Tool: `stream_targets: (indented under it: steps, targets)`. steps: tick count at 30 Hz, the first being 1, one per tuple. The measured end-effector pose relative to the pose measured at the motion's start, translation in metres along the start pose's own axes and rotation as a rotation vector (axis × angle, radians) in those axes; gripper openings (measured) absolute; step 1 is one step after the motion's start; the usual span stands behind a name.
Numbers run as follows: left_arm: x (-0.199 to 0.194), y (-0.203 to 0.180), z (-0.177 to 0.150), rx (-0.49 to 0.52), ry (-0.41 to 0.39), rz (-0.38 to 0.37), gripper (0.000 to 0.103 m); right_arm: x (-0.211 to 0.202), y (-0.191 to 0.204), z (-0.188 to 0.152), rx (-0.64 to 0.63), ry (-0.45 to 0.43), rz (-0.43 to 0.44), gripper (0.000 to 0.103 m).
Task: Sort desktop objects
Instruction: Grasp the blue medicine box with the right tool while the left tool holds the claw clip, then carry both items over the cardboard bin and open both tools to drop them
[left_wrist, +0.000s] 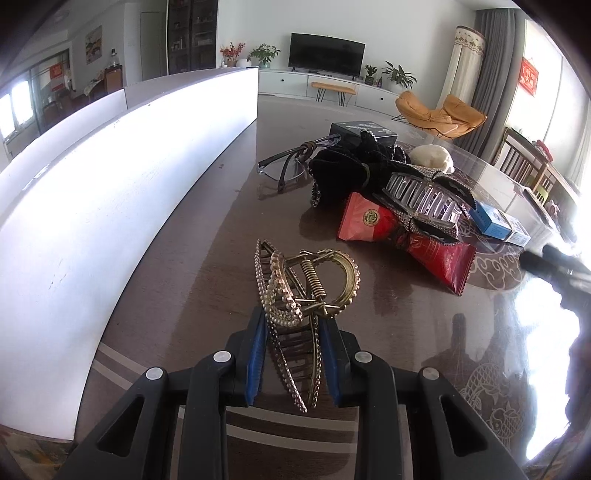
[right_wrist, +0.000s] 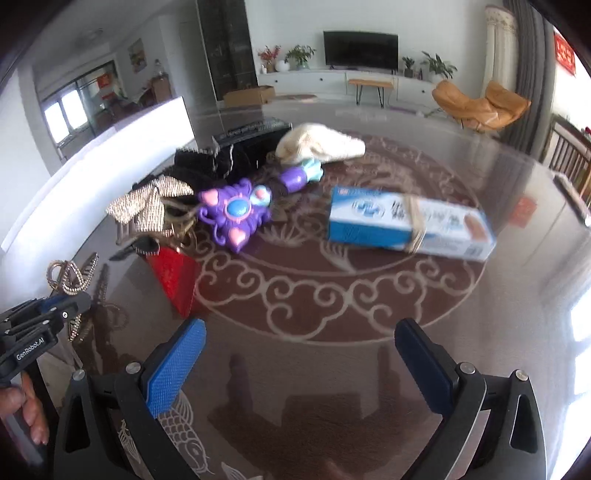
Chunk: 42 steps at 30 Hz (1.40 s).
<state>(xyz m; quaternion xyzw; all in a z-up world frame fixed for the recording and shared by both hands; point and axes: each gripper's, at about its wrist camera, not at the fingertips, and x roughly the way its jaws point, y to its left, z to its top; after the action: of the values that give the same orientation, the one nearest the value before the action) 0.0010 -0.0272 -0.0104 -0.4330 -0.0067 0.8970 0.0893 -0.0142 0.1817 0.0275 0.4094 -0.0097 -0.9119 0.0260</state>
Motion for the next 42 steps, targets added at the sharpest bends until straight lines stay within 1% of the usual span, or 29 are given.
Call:
stream_targets:
  steps: [2,3,4,7,8,10,12,15,18,20,21,22,23,25,26,27,29,31,33,34,36,38,42]
  targets:
    - [0.002,-0.001,0.001,-0.004,-0.004,0.001,0.028,-0.01,-0.013,0.028,-0.069,-0.044,-0.074,0.103]
    - [0.002,-0.001,0.001,-0.005,-0.005,0.004,0.028,-0.009,-0.024,0.046,-0.077,-0.035,-0.102,0.103]
    - [0.002,-0.002,0.001,-0.004,-0.007,0.007,0.028,-0.005,-0.038,0.065,-0.054,-0.007,-0.114,0.103]
    - [0.002,-0.003,0.0,0.003,-0.01,0.014,0.028,0.026,-0.081,0.112,0.077,0.102,-0.07,0.103]
    - [0.001,-0.003,-0.001,0.005,-0.01,0.015,0.028,0.04,-0.095,0.122,0.117,0.134,-0.057,0.103]
    - [0.001,-0.004,-0.001,0.007,-0.011,0.016,0.028,0.07,-0.114,0.135,0.184,0.212,0.027,0.103]
    - [0.001,-0.003,-0.002,0.007,-0.01,0.014,0.028,0.097,-0.124,0.136,0.23,0.311,0.086,0.103]
    - [0.0,-0.002,-0.001,-0.001,-0.009,0.006,0.028,0.119,-0.121,0.121,0.219,0.42,0.137,0.103]
    - [0.002,0.0,0.001,-0.013,-0.007,-0.003,0.028,0.115,-0.108,0.106,0.134,0.507,0.194,0.103]
    - [0.003,0.002,0.003,-0.027,-0.007,-0.015,0.028,0.103,-0.099,0.092,0.105,0.593,0.273,0.103]
    - [0.003,0.003,0.003,-0.034,-0.006,-0.022,0.028,0.094,-0.095,0.087,0.086,0.616,0.297,0.103]
    - [0.004,0.004,0.003,-0.041,-0.006,-0.028,0.028,0.084,-0.09,0.084,0.048,0.613,0.297,0.103]
    - [0.004,0.005,0.003,-0.047,-0.006,-0.034,0.028,0.076,-0.086,0.084,-0.002,0.593,0.275,0.103]
    - [0.004,0.008,0.003,-0.061,-0.006,-0.048,0.028,0.066,-0.076,0.086,-0.109,0.532,0.201,0.103]
    - [0.003,0.009,0.002,-0.068,-0.006,-0.053,0.028,0.067,-0.073,0.086,-0.136,0.514,0.17,0.103]
    - [0.002,0.011,0.001,-0.076,-0.006,-0.056,0.028,0.07,-0.071,0.085,-0.132,0.516,0.158,0.103]
    - [0.0,0.012,-0.001,-0.085,-0.006,-0.06,0.028,0.082,-0.068,0.081,-0.084,0.522,0.147,0.102]
    - [-0.001,0.012,-0.002,-0.083,-0.005,-0.06,0.028,0.084,-0.062,0.079,-0.065,0.485,0.111,0.089]
    - [-0.002,0.011,-0.002,-0.077,-0.006,-0.06,0.028,0.085,-0.055,0.076,-0.081,0.475,0.077,0.058]
    - [-0.002,0.011,-0.002,-0.079,-0.006,-0.07,0.028,0.082,-0.053,0.076,-0.091,0.459,0.059,0.045]
    - [-0.005,0.011,-0.002,-0.088,-0.013,-0.098,0.028,0.074,-0.054,0.078,-0.08,0.439,0.076,0.044]
    - [-0.013,0.011,-0.001,-0.096,-0.034,-0.137,0.028,0.059,-0.055,0.081,-0.097,0.4,0.066,0.044]
    - [-0.04,0.018,-0.002,-0.124,-0.104,-0.214,0.028,0.012,-0.057,0.098,-0.104,0.333,0.096,0.044]
